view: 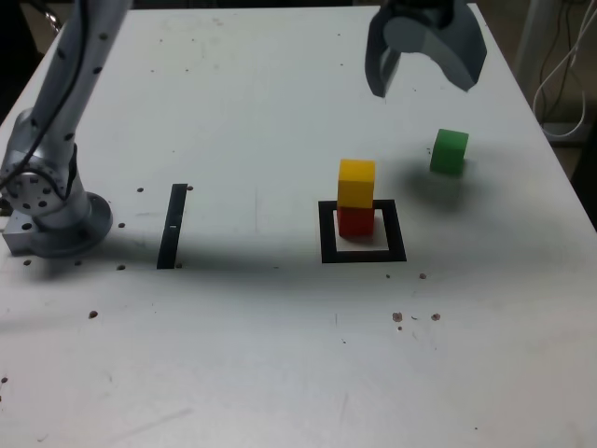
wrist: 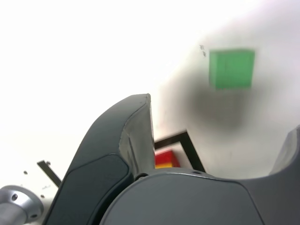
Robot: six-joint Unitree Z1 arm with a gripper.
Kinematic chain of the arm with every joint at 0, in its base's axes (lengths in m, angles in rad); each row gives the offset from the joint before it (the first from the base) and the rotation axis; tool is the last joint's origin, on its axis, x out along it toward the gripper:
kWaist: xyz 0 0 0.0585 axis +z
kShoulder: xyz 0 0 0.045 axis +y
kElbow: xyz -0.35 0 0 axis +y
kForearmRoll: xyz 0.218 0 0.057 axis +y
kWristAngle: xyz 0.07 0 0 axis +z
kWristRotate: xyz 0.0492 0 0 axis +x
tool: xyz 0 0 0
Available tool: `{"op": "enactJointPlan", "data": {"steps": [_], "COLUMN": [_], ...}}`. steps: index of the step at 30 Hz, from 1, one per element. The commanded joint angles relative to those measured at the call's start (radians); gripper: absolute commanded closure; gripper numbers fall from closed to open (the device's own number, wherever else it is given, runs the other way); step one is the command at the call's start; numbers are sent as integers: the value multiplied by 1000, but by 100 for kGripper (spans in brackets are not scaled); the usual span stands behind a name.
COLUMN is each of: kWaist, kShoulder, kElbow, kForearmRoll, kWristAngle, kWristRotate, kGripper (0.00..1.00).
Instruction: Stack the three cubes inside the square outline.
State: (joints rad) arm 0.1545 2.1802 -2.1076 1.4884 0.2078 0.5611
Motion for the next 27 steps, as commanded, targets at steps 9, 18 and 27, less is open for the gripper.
{"op": "enactJointPlan", "data": {"steps": [9,18,27], "kWaist": [7,-8,-49], "kShoulder": [151,227,272], "kElbow": [-119,-141,-177], "kForearmRoll": [20,17,9], "kWristAngle": [-4,2,-1], "kWristRotate": [26,32,32], "kGripper": [4,9,14]}}
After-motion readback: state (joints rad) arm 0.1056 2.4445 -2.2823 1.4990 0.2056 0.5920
